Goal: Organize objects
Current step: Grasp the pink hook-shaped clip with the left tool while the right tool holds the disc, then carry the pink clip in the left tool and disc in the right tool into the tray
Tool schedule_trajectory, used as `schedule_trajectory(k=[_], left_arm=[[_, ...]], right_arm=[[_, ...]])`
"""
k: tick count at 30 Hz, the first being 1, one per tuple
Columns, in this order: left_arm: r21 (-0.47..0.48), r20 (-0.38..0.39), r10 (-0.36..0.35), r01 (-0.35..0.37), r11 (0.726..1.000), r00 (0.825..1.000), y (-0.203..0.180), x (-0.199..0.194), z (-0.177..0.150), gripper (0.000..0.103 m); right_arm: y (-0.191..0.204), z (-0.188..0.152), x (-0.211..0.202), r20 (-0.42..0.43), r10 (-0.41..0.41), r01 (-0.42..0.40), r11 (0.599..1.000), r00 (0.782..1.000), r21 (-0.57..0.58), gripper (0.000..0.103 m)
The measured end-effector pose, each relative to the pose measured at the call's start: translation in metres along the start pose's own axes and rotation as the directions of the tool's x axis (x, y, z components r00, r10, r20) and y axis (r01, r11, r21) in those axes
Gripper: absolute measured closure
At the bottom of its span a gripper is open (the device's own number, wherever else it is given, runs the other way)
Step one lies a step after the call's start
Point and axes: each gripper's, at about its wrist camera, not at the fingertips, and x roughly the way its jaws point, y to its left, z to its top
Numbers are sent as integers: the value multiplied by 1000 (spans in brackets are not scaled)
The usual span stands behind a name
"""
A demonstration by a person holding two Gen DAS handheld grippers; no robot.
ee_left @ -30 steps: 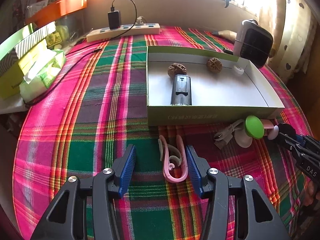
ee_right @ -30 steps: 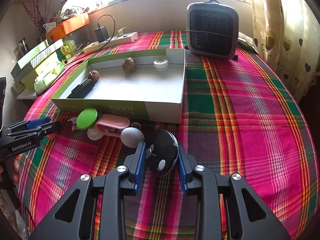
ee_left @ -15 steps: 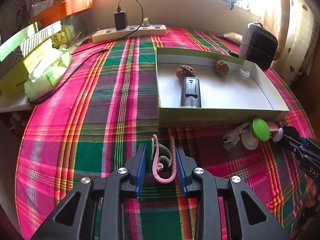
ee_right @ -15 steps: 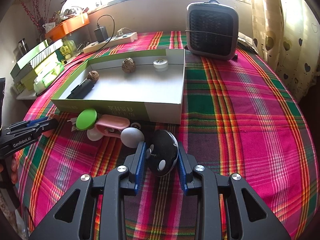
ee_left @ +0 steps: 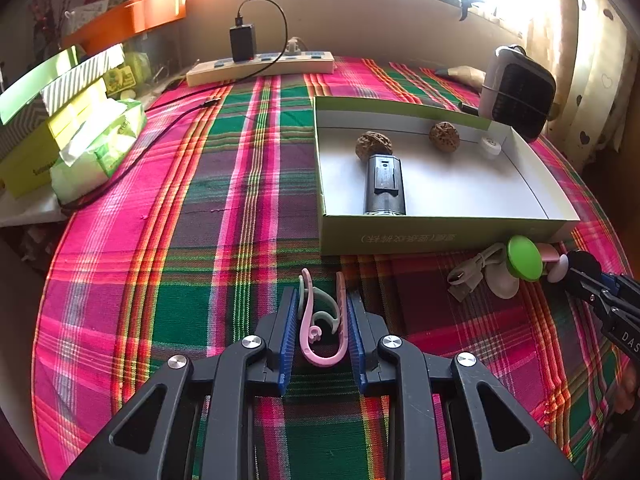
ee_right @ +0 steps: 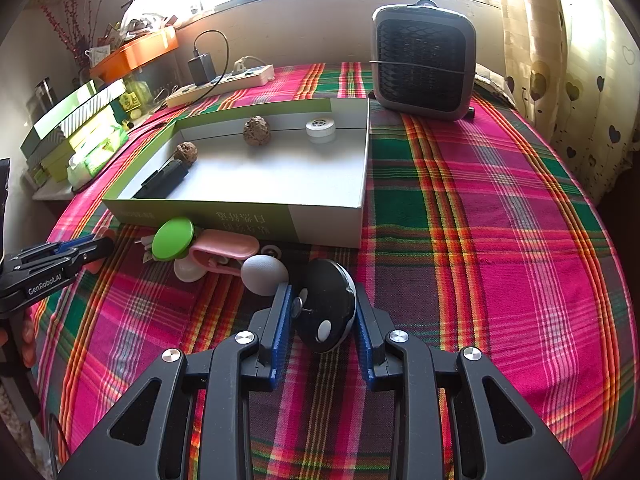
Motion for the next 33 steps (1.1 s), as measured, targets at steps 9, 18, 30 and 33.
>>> schedule_trajectory(k=[9, 18, 30, 33], left_arm=[[-2, -2, -1, 1, 1000, 1000, 1, 0, 0, 82], [-5, 1, -4, 4, 1000, 1000, 1, -1, 0, 82], [4, 40, -25, 25, 1000, 999, -2, -16, 6, 82], [9, 44, -33, 32, 999, 999, -3, -18, 7, 82]], right_arm=[[0, 0, 0, 0, 0, 0, 1000, 1000, 0, 73], [-3, 1, -5, 19, -8, 8, 1000, 1000, 9, 74], [-1, 4, -12, 42, -4, 4, 1000, 999, 9, 74], [0, 4, -14, 48, -4, 3, 1000, 999, 10, 74]])
